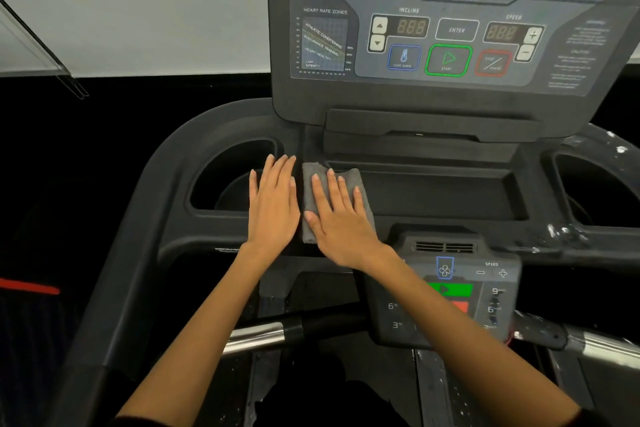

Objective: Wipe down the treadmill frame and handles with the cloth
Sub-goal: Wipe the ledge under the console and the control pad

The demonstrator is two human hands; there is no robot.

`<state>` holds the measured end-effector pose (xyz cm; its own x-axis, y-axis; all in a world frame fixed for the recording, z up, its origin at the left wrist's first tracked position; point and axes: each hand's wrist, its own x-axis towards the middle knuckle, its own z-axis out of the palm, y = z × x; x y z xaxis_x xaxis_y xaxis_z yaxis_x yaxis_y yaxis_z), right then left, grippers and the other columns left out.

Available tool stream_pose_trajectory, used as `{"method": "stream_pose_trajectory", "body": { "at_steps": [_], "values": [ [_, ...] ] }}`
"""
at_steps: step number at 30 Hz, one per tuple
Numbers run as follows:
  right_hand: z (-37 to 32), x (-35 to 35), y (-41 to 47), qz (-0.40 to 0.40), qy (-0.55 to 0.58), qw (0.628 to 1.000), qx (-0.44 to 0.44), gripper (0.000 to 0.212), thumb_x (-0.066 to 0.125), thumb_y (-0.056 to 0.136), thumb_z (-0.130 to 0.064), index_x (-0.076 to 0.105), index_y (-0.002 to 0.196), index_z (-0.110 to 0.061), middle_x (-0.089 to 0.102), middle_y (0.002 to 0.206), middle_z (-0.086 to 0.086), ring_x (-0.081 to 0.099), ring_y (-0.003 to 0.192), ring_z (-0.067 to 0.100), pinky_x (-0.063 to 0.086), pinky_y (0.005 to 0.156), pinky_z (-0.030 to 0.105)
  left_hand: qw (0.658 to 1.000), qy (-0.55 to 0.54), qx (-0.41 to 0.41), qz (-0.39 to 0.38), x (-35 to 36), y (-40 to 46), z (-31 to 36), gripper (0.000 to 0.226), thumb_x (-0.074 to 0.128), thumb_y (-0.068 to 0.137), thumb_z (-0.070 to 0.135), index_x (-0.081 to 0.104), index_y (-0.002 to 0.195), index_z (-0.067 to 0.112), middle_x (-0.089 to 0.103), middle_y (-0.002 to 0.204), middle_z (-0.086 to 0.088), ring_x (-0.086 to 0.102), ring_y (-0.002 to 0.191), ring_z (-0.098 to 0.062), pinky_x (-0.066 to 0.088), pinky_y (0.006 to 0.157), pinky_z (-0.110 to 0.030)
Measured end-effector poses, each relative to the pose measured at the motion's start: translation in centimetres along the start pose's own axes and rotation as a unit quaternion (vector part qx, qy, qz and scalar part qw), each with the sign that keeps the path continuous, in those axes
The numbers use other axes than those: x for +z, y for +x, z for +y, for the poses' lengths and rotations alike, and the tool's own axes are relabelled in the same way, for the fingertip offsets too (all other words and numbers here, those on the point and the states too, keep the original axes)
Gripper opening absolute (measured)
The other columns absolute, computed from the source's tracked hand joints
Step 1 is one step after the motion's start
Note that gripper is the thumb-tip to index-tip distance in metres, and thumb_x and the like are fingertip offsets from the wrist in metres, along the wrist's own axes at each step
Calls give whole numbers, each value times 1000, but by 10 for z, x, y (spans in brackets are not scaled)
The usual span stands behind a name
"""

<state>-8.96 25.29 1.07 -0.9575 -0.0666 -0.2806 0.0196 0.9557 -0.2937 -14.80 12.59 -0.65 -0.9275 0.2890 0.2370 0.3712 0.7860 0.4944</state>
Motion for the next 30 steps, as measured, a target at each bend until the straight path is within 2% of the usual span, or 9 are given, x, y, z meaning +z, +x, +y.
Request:
{"method": "stream_pose_trajectory", "body": {
  "at_steps": [3, 6, 10, 15, 17, 20, 24, 27, 30],
  "values": [
    [-6, 3, 11, 35, 21, 998, 49, 64, 16, 106, -40, -17, 152, -11, -19, 160, 15, -17, 149, 27, -10, 120, 46, 999, 23, 43, -19, 6, 0, -10, 41, 35, 101, 13, 40, 142, 9, 40, 148, -9, 19, 145, -21, 9, 119, -48],
    [-20, 5, 25, 81, 40, 990, 112, 64, 16, 106, -39, -14, 152, -6, -17, 160, 18, -14, 149, 30, -8, 121, 47, 998, -11, 52, -30, 11, -1, -16, 43, 38, 99, 6, 40, 142, 7, 40, 148, -9, 17, 145, -20, 3, 120, -44],
    [-40, 10, 43, 141, 51, 973, 174, 67, 20, 106, -38, -9, 152, 1, -13, 159, 26, -13, 148, 35, -7, 121, 50, 989, -143, 6, 19, 9, -2, -15, 40, 41, 100, 7, 41, 139, 5, 39, 147, -9, 16, 145, -14, 2, 120, -29],
    [-42, 6, 50, 127, 43, 980, 144, 71, 26, 105, -40, -10, 152, 1, -16, 157, 29, -16, 147, 40, -7, 120, 52, 974, -222, -31, 43, 4, -6, -17, 41, 33, 100, 1, 41, 140, 8, 34, 150, -15, 22, 144, -24, 6, 110, -4],
    [-39, 9, 39, 104, 16, 988, 116, 71, 25, 105, -40, -12, 151, -1, -16, 156, 31, -14, 147, 42, -4, 121, 52, 971, -235, -36, 34, 4, -8, -17, 40, 31, 101, 3, 42, 139, 11, 38, 148, -14, 25, 143, -23, 12, 112, -7],
    [-32, 10, 16, 56, -29, 995, 73, 71, 19, 105, -43, -15, 151, -1, -16, 156, 30, -11, 147, 41, -1, 121, 51, 974, -222, -30, 12, 3, -9, -16, 37, 32, 103, 17, 44, 138, 14, 45, 144, -6, 31, 140, -14, 25, 116, -29],
    [-5, -3, -7, -20, -61, 998, -4, 78, -1, 91, -60, -20, 151, -12, -19, 159, 20, -14, 149, 31, -5, 122, 45, 992, -112, 51, -30, 5, -11, -15, 43, 29, 101, 33, 50, 133, 16, 52, 137, -1, 36, 135, -12, 29, 113, -38],
    [20, -18, -21, -77, -87, 992, -50, 82, 7, 87, -67, -22, 150, -23, -18, 161, 10, -16, 149, 21, -4, 123, 41, 994, -54, 81, -47, 7, -11, -18, 41, 30, 101, 35, 50, 132, 19, 50, 139, -2, 36, 136, -16, 31, 110, -42],
    [31, -29, -31, -109, -94, 988, -56, 78, 31, 99, -56, -19, 151, -27, -17, 162, 5, -14, 149, 18, -5, 123, 39, 993, -9, 103, -59, 9, -13, -20, 45, 29, 100, 37, 46, 137, 17, 46, 143, -5, 35, 137, -19, 31, 111, -44]
  ]
}}
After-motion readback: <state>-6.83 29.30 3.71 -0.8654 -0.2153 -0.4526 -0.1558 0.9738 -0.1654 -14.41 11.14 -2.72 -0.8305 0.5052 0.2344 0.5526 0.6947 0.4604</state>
